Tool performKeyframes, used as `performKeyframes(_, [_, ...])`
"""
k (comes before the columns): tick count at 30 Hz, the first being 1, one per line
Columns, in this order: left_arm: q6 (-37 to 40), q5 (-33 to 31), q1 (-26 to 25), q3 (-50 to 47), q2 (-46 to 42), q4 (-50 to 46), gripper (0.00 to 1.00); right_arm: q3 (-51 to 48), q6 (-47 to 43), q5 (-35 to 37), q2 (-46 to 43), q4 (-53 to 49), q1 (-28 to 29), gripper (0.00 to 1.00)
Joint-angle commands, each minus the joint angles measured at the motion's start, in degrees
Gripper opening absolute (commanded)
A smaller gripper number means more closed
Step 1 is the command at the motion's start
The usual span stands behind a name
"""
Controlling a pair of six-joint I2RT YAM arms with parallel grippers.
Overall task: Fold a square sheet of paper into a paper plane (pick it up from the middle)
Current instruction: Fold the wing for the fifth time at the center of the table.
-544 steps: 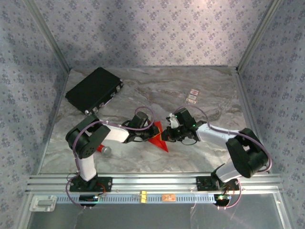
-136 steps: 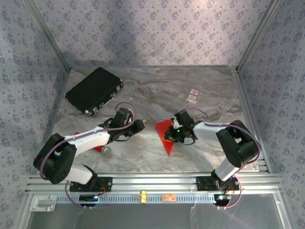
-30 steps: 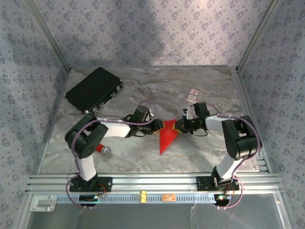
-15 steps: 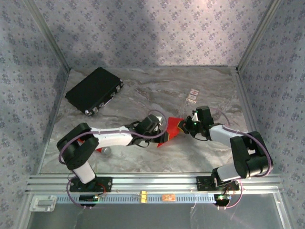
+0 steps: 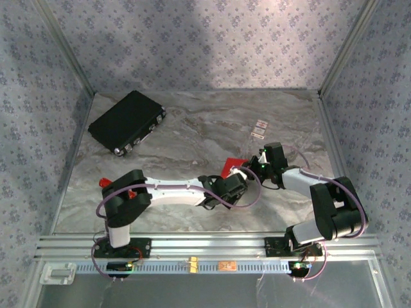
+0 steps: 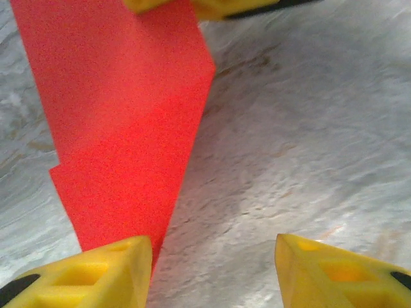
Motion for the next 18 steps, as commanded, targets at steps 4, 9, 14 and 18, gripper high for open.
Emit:
performKeyframes(4, [1.2,-7.6,-0.3,0.7,0.2,-4.1,0.53,0.6,0.9,-0.1,-0.2,-0.4,0.4,0.04])
performKeyframes(9, [1.5,-7.3,-0.3,0.2,1.1,-4.0,0.5,0.5,0.9,-0.3,-0.1,-0.3,0.5,0.04])
performKeyframes(14, [1.4,-7.5,-0.4,0.4,2.1,-4.3,0.41,0.4,1.0,-0.4,-0.1,-0.1,0.5,0.03])
performKeyframes(18, [1.2,-8.3,-0.4,0.3,2.2,-4.3,0.38,0.2,1.1,-0.4,-0.2,0.1,0.4,0.04])
